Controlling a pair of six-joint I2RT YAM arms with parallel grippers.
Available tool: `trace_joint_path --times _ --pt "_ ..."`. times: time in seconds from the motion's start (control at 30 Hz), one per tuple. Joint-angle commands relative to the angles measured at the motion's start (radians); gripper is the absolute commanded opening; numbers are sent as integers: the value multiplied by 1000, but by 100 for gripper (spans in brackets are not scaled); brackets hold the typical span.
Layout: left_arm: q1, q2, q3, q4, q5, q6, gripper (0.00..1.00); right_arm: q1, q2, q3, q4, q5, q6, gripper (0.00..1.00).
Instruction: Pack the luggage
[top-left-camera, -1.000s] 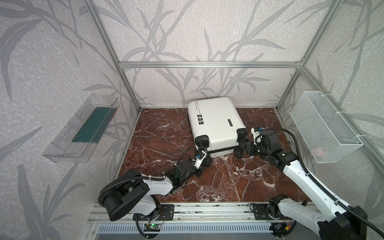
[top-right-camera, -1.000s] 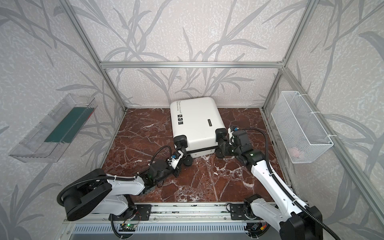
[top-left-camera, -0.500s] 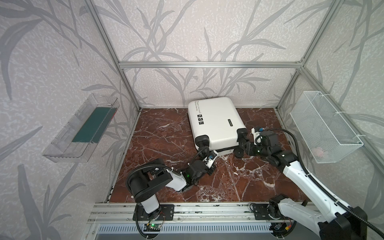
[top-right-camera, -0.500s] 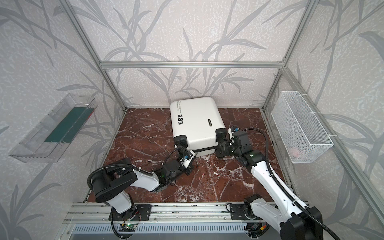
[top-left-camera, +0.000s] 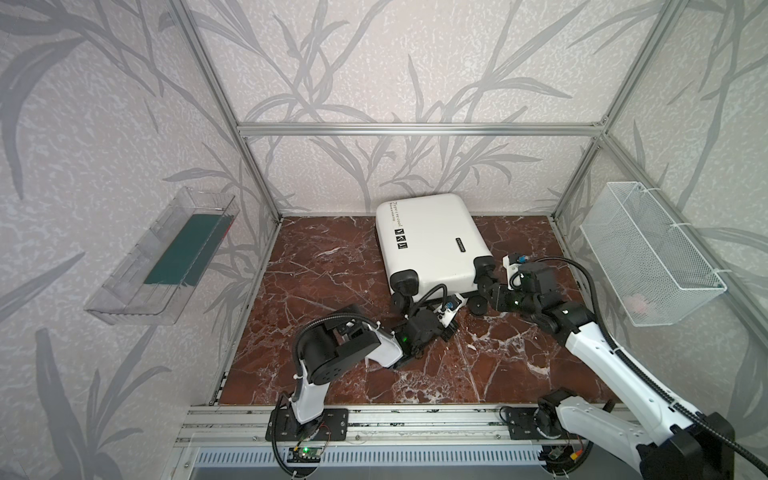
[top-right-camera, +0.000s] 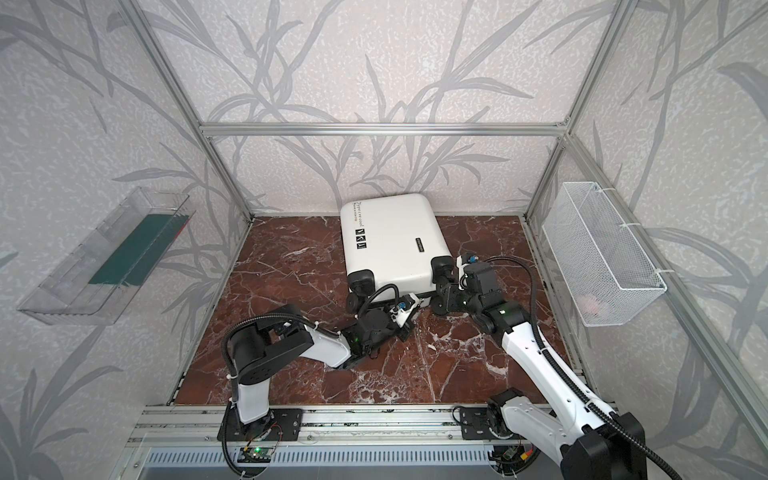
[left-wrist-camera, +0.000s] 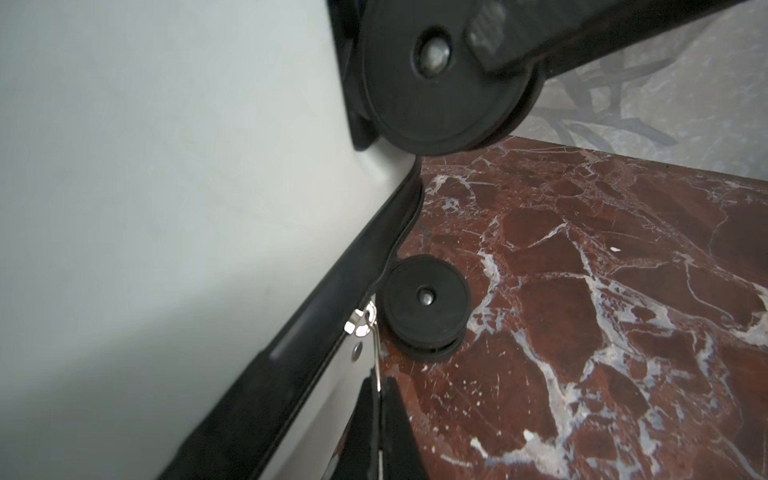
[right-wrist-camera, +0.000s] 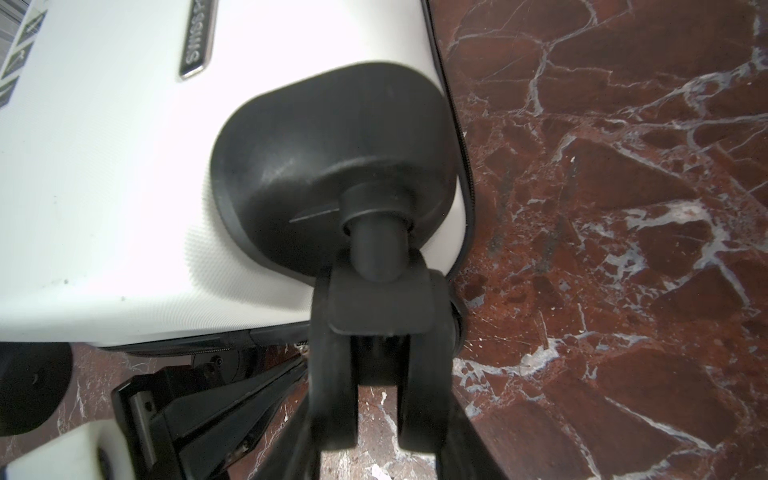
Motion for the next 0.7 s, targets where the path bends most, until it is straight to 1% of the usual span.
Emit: trace_joint_path --times 0.0,0.23,0.4,0.43,0.57,0.63,0.67 --pt "-74 43 99 40 214 20 0 46 17 8 43 -100 34 0" --pt "-75 126 190 71 191 -3 0 58 31 14 52 -96 42 0" --pt "-73 135 191 100 173 -4 0 61 39 18 52 -87 42 0" --pt "-73 132 185 103 172 -2 0 61 39 23 48 -79 39 3" --pt "-73 118 150 133 149 -4 0 40 36 57 27 -77 22 37" --pt "-72 108 132 147 142 -7 0 14 33 77 14 -94 15 47" --pt "-72 102 122 151 140 -8 0 -4 29 86 6 -99 14 49"
